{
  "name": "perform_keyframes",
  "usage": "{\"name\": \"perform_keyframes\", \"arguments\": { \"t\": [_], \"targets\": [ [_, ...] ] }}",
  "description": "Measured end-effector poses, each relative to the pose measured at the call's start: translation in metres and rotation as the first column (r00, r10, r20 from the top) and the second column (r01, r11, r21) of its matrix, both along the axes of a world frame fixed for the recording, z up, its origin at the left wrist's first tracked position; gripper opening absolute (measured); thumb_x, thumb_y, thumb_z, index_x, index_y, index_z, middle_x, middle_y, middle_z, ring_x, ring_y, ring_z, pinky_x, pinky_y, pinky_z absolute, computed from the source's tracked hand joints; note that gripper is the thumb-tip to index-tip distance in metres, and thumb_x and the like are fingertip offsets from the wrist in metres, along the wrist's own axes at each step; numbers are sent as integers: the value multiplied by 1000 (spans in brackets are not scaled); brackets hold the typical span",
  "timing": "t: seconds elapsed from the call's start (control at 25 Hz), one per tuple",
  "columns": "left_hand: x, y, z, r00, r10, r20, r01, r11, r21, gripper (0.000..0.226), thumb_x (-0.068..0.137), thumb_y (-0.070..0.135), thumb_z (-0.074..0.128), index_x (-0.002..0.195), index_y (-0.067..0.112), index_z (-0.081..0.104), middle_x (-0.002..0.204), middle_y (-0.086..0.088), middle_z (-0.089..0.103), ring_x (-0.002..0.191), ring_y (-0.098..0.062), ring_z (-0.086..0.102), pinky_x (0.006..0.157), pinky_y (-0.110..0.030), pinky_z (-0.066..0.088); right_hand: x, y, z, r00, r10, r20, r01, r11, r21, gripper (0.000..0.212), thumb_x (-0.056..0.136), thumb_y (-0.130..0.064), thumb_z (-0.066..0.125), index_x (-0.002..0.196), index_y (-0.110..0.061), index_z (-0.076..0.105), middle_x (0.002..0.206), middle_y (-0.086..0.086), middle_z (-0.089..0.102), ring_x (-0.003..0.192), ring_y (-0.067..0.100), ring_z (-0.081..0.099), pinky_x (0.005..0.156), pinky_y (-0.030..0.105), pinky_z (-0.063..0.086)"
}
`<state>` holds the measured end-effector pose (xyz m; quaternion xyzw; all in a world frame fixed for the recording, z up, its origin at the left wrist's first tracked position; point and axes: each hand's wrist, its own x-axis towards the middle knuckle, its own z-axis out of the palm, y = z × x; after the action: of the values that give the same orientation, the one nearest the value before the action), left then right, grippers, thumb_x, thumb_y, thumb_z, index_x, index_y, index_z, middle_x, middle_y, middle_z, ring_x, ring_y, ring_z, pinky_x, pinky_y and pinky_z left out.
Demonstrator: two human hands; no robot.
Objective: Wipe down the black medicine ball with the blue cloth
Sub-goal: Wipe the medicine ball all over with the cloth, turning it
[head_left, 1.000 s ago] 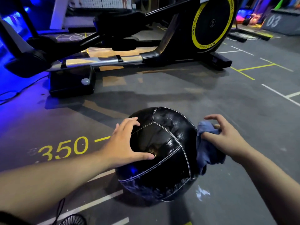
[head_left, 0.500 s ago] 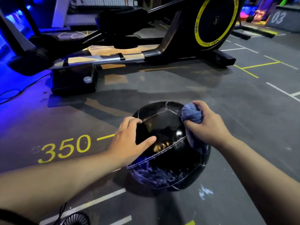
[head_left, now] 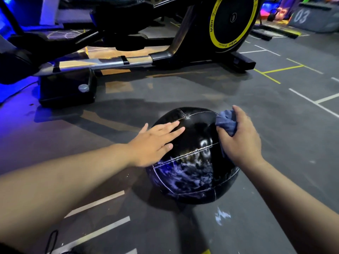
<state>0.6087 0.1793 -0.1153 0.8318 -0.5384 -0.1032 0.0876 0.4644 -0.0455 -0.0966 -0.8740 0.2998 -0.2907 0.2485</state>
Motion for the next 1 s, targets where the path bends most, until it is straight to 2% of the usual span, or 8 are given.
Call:
{"name": "perform_keyframes", "arguments": {
  "t": [0.08,0.16,0.28,0.48,0.64,0.72,0.84,1.0],
  "targets": [
    [13,-17,6,988,-62,140,58,998,37,53,103,46,19,150,48,-6,160,22,-10,148,-7,-2,117,-61,-1,2,-8,1,999,-8,31,7,999,34,50,84,-34,70,125,-18,47,120,6,63,109,32,59,76,31,37],
    [25,-33,7,972,-109,211,101,994,46,52,101,54,13,149,50,-8,161,20,-12,149,-12,-10,115,-62,-9,4,-25,-1,999,-23,33,23,1000,-5,43,83,-32,71,119,-15,54,120,8,63,110,32,58,79,31,37],
    [31,-58,-2,990,-111,91,116,992,-46,51,98,58,10,147,55,-3,160,18,-18,148,-16,-20,113,-64,-14,11,-50,-9,1000,-9,-13,9,1000,-8,41,86,-30,65,124,-16,58,129,7,57,118,25,54,91,28,37],
    [43,-96,-10,994,-50,-100,25,972,-233,46,100,54,13,146,56,14,162,19,1,150,-16,-5,114,-67,3,26,-83,-7,999,16,-30,-14,998,64,46,86,-25,62,132,-24,58,133,0,62,125,21,55,100,26,38],
    [66,-109,-11,989,-41,-142,7,972,-235,47,96,61,8,142,61,13,162,20,5,150,-17,-1,114,-66,9,32,-49,-7,991,68,118,-55,992,-110,47,83,-22,67,129,-26,63,128,-2,66,117,23,62,97,30,43],
    [76,-111,-15,990,-41,-138,6,971,-241,49,91,68,5,140,65,10,161,21,6,150,-16,2,115,-62,13,29,-9,-22,974,176,140,-121,935,-333,48,80,-23,66,127,-20,65,130,2,65,107,30,64,91,39,48],
    [84,-105,-18,985,-20,-173,-22,971,-236,47,88,71,6,135,72,8,160,23,6,150,-13,3,116,-59,13,21,40,-47,959,282,34,-210,785,-583,47,80,-23,62,126,-17,66,132,7,63,95,36,62,77,44,48],
    [84,-97,-20,981,-6,-195,-42,969,-245,47,91,67,9,138,68,10,160,24,5,150,-11,1,118,-58,12,4,69,-75,882,402,-244,-445,547,-709,48,82,-27,60,129,-20,63,138,6,59,102,36,63,79,40,41]
  ]
}}
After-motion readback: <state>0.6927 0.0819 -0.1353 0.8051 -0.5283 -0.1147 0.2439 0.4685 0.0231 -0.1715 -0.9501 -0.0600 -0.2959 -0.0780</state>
